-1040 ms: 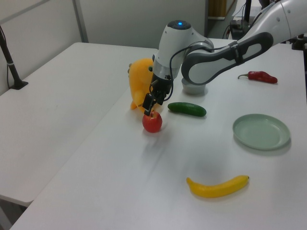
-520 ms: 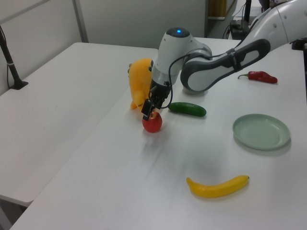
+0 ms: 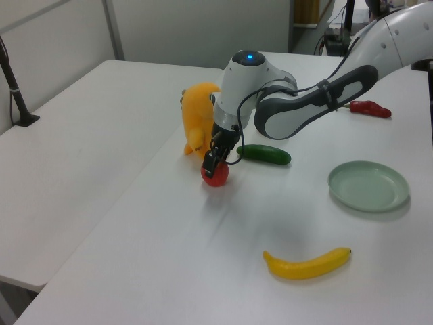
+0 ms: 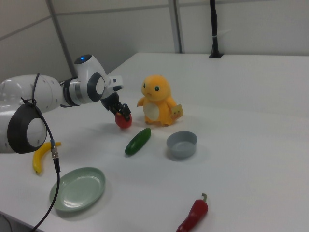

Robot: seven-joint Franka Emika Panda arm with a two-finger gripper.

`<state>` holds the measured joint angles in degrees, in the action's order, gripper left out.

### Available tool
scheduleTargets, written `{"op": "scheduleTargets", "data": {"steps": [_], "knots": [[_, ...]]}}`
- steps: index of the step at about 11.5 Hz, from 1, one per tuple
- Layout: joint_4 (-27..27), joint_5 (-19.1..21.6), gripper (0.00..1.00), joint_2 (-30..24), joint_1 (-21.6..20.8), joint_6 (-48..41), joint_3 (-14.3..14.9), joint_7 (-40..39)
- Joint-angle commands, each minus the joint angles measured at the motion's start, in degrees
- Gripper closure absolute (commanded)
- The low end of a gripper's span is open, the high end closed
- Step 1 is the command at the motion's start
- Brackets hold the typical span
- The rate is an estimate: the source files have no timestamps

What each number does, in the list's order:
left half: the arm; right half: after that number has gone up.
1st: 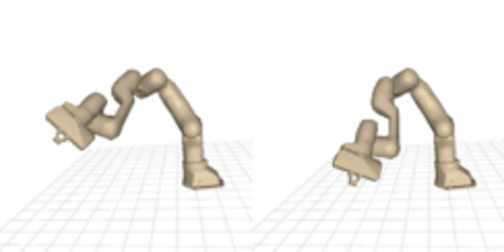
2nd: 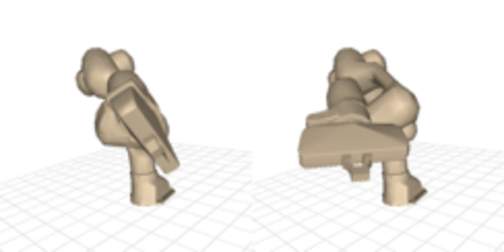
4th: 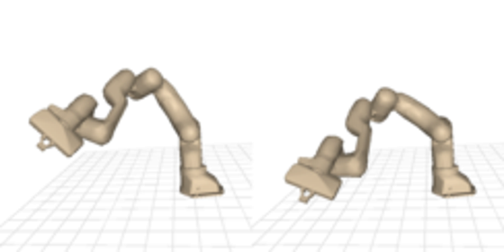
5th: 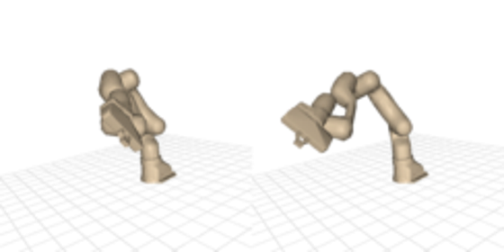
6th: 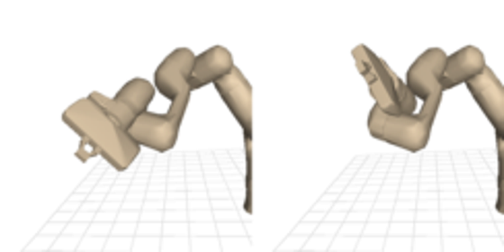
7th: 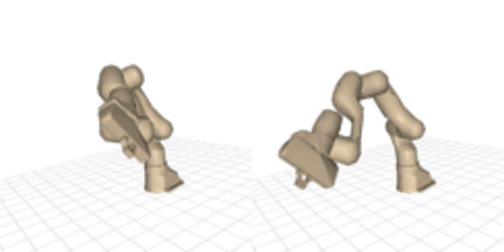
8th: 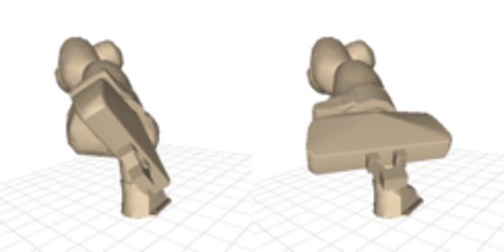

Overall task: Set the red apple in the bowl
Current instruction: 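Lower the gripper around the red apple and close it, then lift the apple and carry it over the grey bowl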

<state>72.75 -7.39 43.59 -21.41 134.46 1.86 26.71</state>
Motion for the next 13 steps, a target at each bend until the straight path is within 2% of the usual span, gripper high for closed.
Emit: {"op": "scheduleTargets", "data": {"steps": [1,3,6,8,9,13], "knots": [[-0.8,-1.2,0.73,0.4,-1.0,0.9,0.9,1.7],[0.2,-1.7,0.73,-2.7,-0.6,0.8,0.3,1.6],[4.5,-2.1,0.73,-9.8,1.1,0.1,-1.2,1.3],[9.8,-2.1,0.73,-16.0,2.2,-0.2,-2.0,0.5],[12.8,-2.1,0.73,-19.3,2.8,-1.4,-2.1,-0.9],[18.4,-1.0,0.73,-29.6,6.6,-13.9,-2.3,-12.3]]}}
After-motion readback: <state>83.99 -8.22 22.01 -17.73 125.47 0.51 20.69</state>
